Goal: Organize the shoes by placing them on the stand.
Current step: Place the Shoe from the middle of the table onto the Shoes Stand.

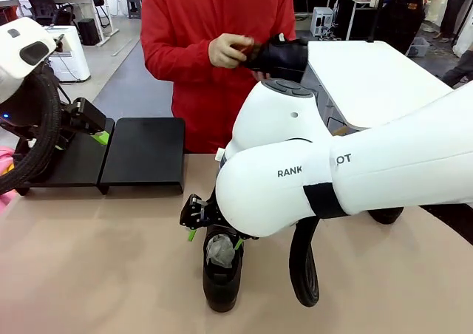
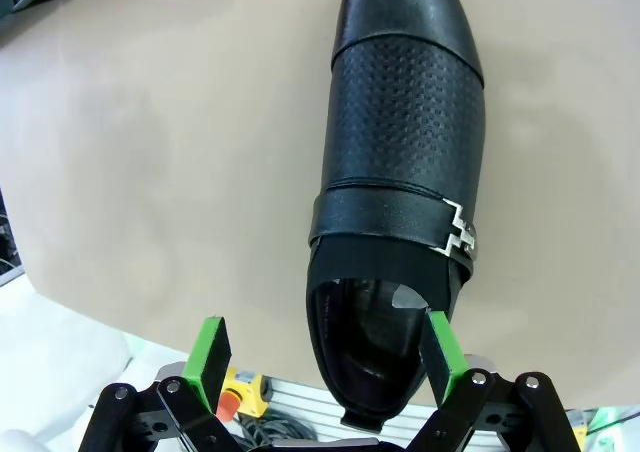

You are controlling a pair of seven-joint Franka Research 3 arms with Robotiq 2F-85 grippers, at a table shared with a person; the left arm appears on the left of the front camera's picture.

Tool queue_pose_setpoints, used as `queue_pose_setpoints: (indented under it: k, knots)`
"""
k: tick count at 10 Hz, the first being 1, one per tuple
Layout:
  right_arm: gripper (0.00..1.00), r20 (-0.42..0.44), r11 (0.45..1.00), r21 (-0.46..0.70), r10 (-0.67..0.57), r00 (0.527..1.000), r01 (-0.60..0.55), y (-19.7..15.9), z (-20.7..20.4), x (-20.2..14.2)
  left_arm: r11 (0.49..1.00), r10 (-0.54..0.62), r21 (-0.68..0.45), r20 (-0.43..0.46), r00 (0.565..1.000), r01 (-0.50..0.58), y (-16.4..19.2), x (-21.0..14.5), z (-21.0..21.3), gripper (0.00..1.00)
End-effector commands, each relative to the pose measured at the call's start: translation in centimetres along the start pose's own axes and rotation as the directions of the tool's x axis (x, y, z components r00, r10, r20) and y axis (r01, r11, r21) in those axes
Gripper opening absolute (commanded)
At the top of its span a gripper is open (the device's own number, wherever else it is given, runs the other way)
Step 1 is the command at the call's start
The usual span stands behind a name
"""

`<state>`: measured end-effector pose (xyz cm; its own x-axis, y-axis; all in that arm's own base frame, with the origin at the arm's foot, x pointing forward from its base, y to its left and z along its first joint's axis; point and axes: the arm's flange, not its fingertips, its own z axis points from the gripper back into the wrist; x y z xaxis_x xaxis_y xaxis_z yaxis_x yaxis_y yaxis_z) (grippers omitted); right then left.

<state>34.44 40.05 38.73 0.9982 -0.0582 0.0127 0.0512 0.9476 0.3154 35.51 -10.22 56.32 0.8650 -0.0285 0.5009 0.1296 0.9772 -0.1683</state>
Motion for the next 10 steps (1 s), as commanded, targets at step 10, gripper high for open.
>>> queue_pose_setpoints:
  k: [10]
  knots:
    - [1.0,0.148,0.933,-0.207,-0.266,0.952,0.293,-13.6,8.7,0.6,0.989,0.133,-0.024,-0.277,0.952,-0.145,-12.2,-7.0,-4.4,0.9]
